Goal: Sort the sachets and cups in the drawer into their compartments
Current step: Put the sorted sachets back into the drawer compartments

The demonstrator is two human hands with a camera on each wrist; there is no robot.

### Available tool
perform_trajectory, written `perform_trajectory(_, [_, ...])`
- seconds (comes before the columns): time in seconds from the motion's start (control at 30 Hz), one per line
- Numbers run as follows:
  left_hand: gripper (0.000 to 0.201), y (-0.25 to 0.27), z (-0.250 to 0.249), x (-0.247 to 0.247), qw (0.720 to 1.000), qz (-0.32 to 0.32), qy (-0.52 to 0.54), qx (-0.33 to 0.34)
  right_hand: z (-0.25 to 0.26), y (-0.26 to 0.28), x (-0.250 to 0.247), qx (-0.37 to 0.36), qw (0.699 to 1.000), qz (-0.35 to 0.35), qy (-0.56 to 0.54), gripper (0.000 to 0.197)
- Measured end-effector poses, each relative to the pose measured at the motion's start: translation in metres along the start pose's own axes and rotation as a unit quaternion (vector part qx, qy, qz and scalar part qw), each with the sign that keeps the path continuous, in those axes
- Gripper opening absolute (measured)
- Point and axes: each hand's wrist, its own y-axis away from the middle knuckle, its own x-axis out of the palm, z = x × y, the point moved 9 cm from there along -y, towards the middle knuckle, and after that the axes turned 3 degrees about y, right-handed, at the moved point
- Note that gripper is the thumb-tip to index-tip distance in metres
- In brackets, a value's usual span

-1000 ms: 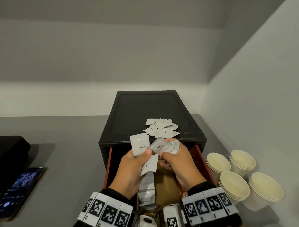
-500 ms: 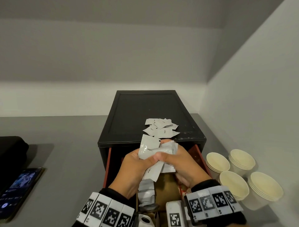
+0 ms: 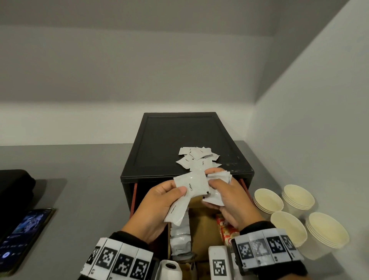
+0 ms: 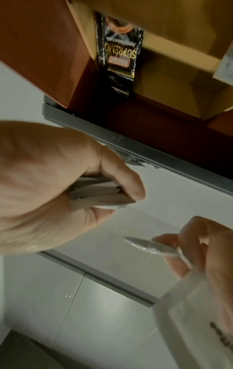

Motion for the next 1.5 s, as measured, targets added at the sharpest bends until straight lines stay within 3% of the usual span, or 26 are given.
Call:
perform_trajectory(0.07, [0.019,0.001,-0.002,0.004,0.998,0.024,-0.056,-0.008,-0.004,0.001,0.003,0.025,0.999,0.025,-0.005,0.011])
perform_trajectory(0.17, [0.022,0.004,-0.006,0.007,0.986,0.032,-0.16,-0.016,-0.012,0.008,0.02,0.062,0.99,0.126,0.03,0.057])
perform_trajectory(0.23, [0.019,0.003,-0.009,0.01,0.974,0.033,-0.225,-0.008,-0.019,0.013,0.033,0.081,0.977,0.194,0.034,0.075])
perform_trajectory(0.3, [0.017,0.002,-0.012,0.012,0.966,0.025,-0.257,0.014,-0.024,0.013,0.038,0.083,0.971,0.22,0.04,0.063])
perform_trajectory(0.37, [0.013,0.002,-0.014,0.009,0.971,-0.002,-0.239,0.026,-0.023,0.012,0.037,0.073,0.977,0.196,0.045,0.037])
perform_trajectory(0.43, [0.012,0.003,-0.015,0.001,0.98,-0.05,-0.19,0.025,-0.02,0.011,0.031,0.061,0.985,0.159,0.024,0.024])
perform_trajectory(0.6, [0.028,0.002,-0.003,-0.017,0.982,-0.125,-0.137,-0.044,-0.02,0.008,0.021,0.06,0.992,0.109,-0.027,0.025])
perform_trajectory(0.73, [0.017,0.006,0.005,-0.012,0.988,-0.104,-0.063,-0.097,-0.02,0.009,0.022,0.049,0.994,0.088,-0.051,0.036])
perform_trajectory(0.83, [0.023,0.008,0.002,-0.011,0.987,-0.113,-0.061,-0.101,-0.022,0.008,0.02,0.045,0.995,0.073,-0.051,0.042])
perform_trajectory(1.1, [0.02,0.01,-0.016,-0.003,0.993,-0.114,0.018,0.038,-0.019,0.006,0.016,0.024,0.993,0.05,-0.106,0.045])
perform_trajectory(1.23, [0.015,0.018,-0.034,-0.003,0.966,-0.168,-0.12,0.155,-0.014,0.007,0.018,0.003,0.994,0.047,-0.099,0.039])
perform_trajectory(1.33, [0.017,0.023,-0.034,0.014,0.934,-0.158,-0.245,0.207,-0.011,0.008,0.025,-0.03,0.998,0.043,-0.029,0.025])
perform_trajectory(1.43, [0.013,0.021,-0.028,0.028,0.919,-0.123,-0.302,0.223,-0.013,0.01,0.032,-0.039,0.995,0.069,0.052,0.056])
perform_trajectory(1.5, [0.007,0.019,-0.025,0.034,0.919,-0.081,-0.32,0.218,-0.015,0.011,0.031,-0.028,0.995,0.086,0.045,0.055])
